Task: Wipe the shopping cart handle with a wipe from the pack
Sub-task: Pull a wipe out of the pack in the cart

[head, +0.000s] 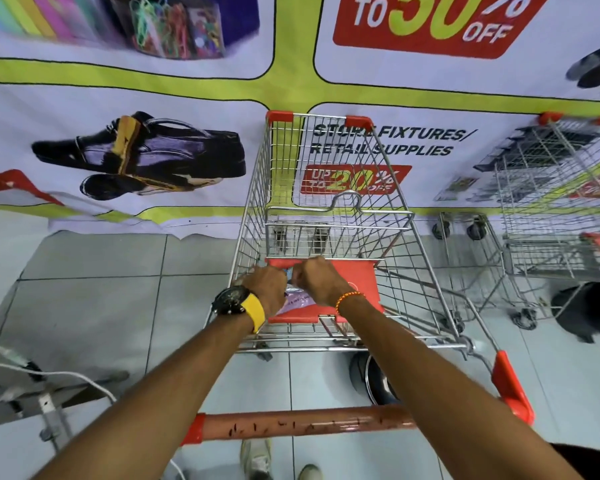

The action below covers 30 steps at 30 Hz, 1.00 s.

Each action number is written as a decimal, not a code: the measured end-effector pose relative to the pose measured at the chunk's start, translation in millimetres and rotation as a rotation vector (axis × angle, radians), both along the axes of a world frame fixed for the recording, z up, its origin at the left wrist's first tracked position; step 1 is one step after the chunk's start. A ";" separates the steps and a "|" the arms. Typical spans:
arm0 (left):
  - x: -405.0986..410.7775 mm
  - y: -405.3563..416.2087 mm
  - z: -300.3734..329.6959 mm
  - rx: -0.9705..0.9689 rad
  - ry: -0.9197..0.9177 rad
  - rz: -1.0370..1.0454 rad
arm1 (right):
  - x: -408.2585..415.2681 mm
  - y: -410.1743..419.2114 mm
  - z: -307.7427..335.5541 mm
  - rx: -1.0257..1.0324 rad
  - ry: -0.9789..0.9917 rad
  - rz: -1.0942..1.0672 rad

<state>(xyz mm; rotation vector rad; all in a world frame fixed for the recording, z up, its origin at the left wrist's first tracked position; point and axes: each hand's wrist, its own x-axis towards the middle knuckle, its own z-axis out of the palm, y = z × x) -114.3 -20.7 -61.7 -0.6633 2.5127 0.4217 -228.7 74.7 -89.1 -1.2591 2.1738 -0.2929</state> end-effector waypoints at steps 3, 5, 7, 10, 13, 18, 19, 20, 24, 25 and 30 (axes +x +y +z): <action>-13.9 1.8 -10.6 -0.021 -0.078 -0.005 | -4.5 5.4 -2.2 -0.003 -0.041 -0.041; -17.8 4.2 -20.5 -0.039 -0.071 -0.004 | -7.7 8.6 -1.5 -0.004 -0.059 -0.079; -16.7 3.1 -31.0 -0.057 -0.049 0.025 | -11.2 10.9 1.4 -0.011 -0.068 -0.116; -17.4 6.9 -39.4 -0.090 -0.033 0.041 | -15.4 16.7 6.1 -0.011 -0.084 -0.141; -16.0 10.8 -41.4 -0.103 -0.002 0.093 | -20.5 21.7 11.1 -0.003 -0.088 -0.150; -10.1 8.7 -50.3 -0.073 0.045 0.139 | -35.3 32.6 26.6 -0.055 -0.035 -0.151; -10.2 6.6 -53.9 -0.073 0.030 0.127 | -37.9 33.9 31.1 -0.073 -0.025 -0.142; -10.0 4.9 -58.0 -0.070 0.025 0.123 | -39.6 35.0 35.4 -0.090 -0.021 -0.136; -9.0 5.7 -50.4 -0.046 0.031 0.077 | -42.0 33.8 47.3 -0.166 -0.042 -0.157; -8.3 7.4 -43.6 -0.039 0.032 0.042 | -41.8 33.7 49.7 -0.182 -0.068 -0.175; -4.3 6.9 -39.2 -0.026 0.050 -0.008 | -36.7 36.3 63.1 -0.297 -0.237 -0.285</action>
